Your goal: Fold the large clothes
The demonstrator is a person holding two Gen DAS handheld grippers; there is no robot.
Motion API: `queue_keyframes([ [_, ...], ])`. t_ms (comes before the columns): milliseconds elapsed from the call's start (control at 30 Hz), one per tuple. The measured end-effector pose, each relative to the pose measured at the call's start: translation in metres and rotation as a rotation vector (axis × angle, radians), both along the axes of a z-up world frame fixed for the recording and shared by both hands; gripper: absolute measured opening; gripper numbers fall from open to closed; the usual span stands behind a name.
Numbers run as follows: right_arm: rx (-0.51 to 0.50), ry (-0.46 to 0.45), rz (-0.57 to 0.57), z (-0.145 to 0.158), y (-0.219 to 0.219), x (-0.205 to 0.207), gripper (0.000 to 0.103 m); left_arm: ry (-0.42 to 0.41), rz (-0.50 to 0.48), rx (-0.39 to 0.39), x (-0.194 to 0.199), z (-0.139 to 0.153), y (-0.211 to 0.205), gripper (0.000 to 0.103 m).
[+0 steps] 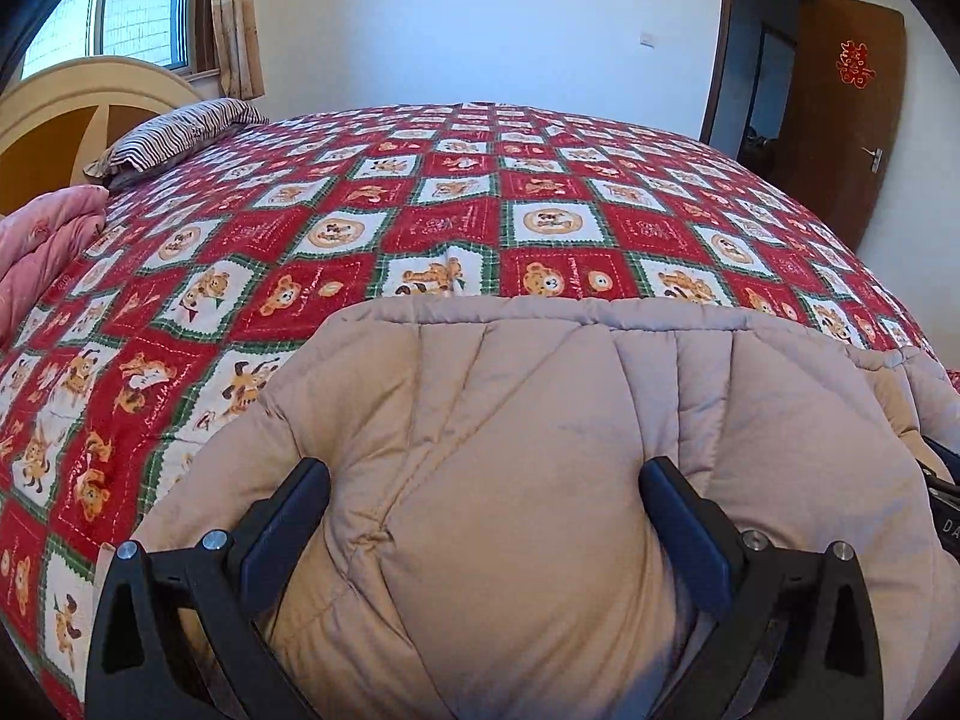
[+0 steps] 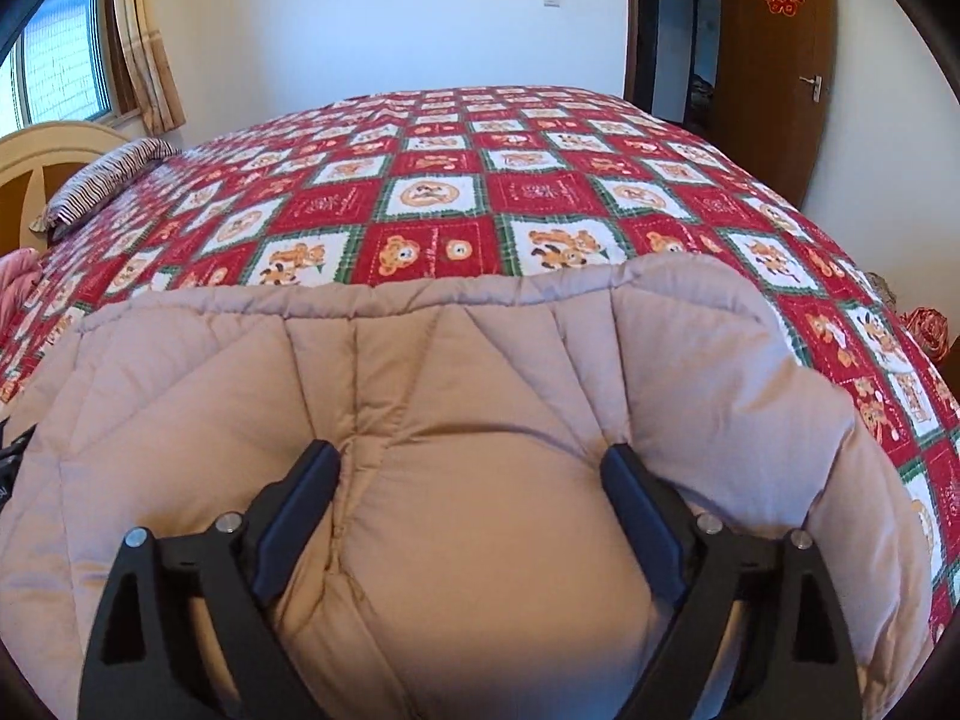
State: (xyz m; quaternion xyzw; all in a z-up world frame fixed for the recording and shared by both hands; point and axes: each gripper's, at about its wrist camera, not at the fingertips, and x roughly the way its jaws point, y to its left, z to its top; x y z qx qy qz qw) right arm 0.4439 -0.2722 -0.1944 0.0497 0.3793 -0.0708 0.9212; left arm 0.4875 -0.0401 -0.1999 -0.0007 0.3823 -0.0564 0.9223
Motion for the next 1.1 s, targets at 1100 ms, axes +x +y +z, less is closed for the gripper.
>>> queue_keyframes([
  [1100,-0.081,0.060,-0.021,-0.008,0.008,0.011,0.095,0.047,-0.012,0.020,0.008,-0.011,-0.004,0.102],
])
